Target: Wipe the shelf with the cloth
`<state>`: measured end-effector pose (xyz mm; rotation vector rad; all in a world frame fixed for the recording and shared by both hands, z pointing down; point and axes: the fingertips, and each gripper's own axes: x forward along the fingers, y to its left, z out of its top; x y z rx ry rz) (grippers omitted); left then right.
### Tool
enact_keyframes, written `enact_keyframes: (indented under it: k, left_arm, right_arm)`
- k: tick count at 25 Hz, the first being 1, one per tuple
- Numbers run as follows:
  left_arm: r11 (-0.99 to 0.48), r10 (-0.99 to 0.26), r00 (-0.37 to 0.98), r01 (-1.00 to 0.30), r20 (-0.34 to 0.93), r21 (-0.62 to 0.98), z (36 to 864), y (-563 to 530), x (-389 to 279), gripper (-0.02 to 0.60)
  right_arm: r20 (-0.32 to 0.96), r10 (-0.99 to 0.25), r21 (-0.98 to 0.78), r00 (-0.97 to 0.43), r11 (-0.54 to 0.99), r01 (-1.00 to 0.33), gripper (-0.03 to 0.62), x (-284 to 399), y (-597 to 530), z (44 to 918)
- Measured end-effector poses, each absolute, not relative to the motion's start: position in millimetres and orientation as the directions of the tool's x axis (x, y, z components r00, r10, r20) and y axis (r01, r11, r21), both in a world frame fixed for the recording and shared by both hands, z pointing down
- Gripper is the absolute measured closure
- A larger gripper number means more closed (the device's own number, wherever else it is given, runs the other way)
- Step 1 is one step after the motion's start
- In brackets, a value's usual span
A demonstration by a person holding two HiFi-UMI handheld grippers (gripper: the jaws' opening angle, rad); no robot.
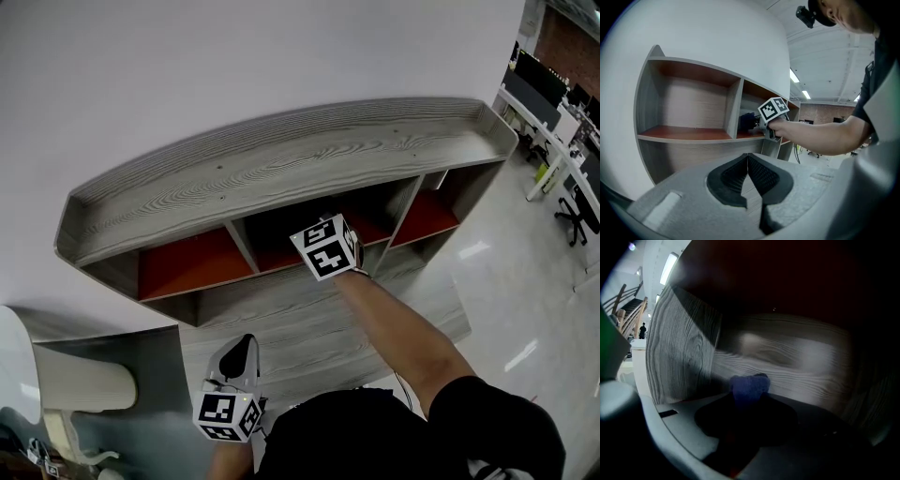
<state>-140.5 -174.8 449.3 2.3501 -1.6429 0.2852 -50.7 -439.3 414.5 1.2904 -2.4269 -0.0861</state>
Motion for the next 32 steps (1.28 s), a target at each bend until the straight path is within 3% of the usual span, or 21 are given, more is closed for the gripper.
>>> enact_keyframes:
  k: [17,32]
  left_arm:
    - [-0.379,-0.868,0.385,-0.922,0.315,0.081,450.5,-177.1,-117.5,0.571]
    - [-0.378,-0.87,0.381,-0.923,0.314,0.075,448.7,-172.4,-117.1,0.571]
  right_arm:
    - [0.305,-0.897,0.09,-0.319,0.36,-0.929,0.456,54.5,-464.2,420.2]
    - [0.299,-0.915,0.039,-0.27,0.294,-0.955,0.456,76.5,-467.0,418.7]
